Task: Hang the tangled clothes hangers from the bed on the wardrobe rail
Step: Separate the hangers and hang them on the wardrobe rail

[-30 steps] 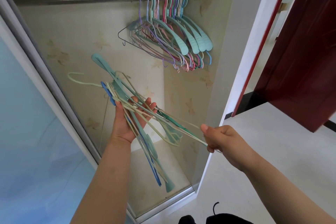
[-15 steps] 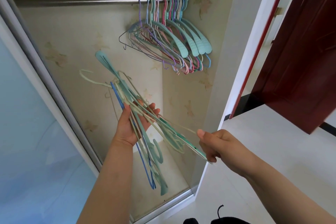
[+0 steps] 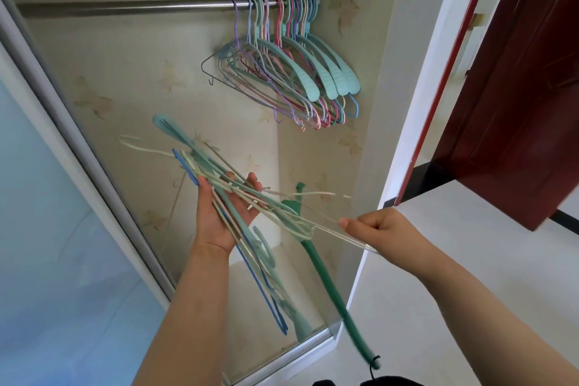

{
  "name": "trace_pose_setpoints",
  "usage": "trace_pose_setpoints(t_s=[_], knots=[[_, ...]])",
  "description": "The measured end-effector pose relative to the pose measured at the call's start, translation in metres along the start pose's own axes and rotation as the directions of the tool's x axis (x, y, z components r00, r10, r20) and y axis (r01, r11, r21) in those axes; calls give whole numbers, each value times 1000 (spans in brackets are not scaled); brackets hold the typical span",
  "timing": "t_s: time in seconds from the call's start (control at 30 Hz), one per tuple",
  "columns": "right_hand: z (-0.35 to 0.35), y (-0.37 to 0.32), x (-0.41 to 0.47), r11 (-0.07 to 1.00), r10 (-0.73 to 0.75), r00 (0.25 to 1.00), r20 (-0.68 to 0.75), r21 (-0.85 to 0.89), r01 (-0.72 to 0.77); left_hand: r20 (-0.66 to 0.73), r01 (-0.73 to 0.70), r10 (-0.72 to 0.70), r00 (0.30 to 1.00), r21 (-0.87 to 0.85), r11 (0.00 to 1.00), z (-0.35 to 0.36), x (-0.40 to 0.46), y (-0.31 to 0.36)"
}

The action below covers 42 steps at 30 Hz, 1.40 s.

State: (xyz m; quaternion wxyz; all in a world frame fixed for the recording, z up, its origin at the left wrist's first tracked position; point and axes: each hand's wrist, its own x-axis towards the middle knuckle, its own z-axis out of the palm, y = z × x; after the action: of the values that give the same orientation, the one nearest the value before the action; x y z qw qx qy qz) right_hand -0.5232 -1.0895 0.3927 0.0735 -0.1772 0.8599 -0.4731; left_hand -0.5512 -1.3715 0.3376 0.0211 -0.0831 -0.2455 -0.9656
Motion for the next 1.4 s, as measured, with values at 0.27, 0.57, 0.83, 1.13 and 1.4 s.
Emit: trace_pose_setpoints(t_s=[0.27, 0.57, 0.83, 1.13, 1.4], knots=[[16, 37, 34, 928, 191, 978, -85, 341, -152, -90, -20, 25, 996, 49, 999, 0, -17, 19], [25, -48, 77, 587, -65, 991, -117, 798, 133, -261, 30, 6, 965, 135, 990, -1, -27, 27], [19, -133, 147, 345, -107, 970, -216, 908, 240, -338, 33, 14, 941, 134, 990, 0, -14, 28], [43, -131, 192, 519, -63, 997, -54, 851, 79, -316, 8, 30, 948, 119, 993, 11, 2, 41], [28, -59, 179, 755, 107, 994, -9, 652, -75, -270, -4, 34, 962, 109, 994, 12, 6, 46]])
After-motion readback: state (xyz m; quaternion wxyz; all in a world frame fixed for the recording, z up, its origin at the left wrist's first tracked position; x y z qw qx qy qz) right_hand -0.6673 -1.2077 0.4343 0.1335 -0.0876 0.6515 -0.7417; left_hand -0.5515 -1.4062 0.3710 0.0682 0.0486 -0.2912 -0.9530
